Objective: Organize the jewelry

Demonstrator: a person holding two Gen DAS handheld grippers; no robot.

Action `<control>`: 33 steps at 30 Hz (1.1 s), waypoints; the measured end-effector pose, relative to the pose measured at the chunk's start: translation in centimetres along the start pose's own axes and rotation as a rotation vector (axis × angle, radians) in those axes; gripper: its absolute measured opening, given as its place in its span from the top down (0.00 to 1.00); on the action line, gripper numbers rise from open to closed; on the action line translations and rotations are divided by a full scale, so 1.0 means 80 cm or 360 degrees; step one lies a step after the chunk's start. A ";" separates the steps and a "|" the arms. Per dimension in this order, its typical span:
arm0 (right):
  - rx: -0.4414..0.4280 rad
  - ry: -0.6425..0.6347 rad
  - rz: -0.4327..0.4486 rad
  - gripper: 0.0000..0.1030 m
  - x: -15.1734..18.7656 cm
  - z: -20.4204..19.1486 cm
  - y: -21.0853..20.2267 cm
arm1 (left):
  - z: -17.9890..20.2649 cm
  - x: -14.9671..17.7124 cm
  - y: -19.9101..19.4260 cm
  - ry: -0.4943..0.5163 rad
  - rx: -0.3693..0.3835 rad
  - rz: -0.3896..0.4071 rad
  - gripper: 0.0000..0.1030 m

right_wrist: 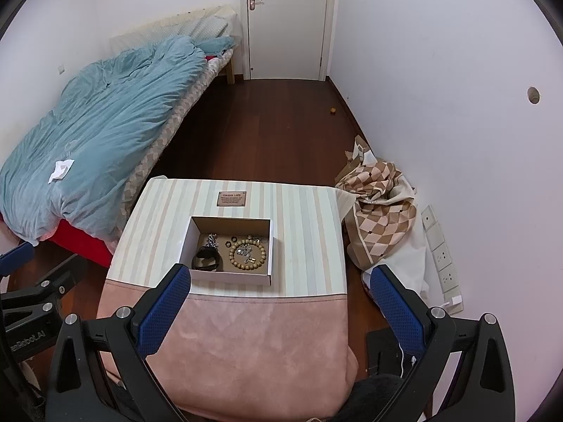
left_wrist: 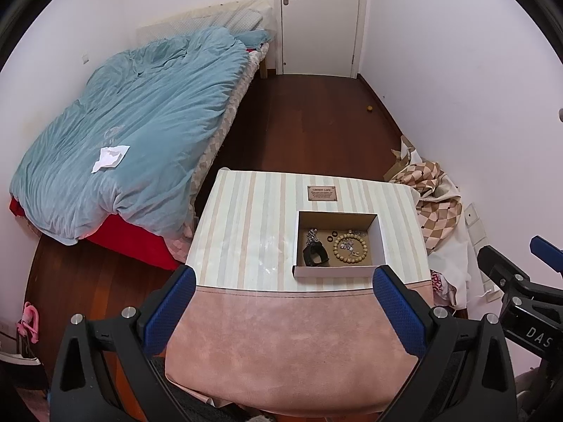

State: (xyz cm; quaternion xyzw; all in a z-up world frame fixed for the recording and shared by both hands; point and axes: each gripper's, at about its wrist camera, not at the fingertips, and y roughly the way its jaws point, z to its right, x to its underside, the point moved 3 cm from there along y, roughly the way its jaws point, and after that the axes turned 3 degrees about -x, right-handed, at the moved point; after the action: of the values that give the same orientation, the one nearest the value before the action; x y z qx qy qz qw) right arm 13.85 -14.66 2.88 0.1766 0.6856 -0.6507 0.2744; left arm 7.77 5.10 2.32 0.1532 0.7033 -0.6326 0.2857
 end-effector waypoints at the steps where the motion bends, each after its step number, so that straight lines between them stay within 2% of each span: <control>1: 0.0000 0.0000 -0.0002 0.00 0.000 0.001 0.000 | 0.000 0.000 -0.001 0.0002 -0.0004 0.0001 0.00; 33: 0.0006 -0.0005 -0.0021 0.00 0.011 0.000 0.008 | 0.006 0.008 0.002 0.0006 0.0007 -0.0029 0.00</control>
State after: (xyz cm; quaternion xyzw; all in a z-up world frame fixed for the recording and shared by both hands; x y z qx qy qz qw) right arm 13.54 -14.74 1.88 0.1715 0.6851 -0.6541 0.2707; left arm 7.50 4.59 1.78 0.1485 0.7038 -0.6365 0.2783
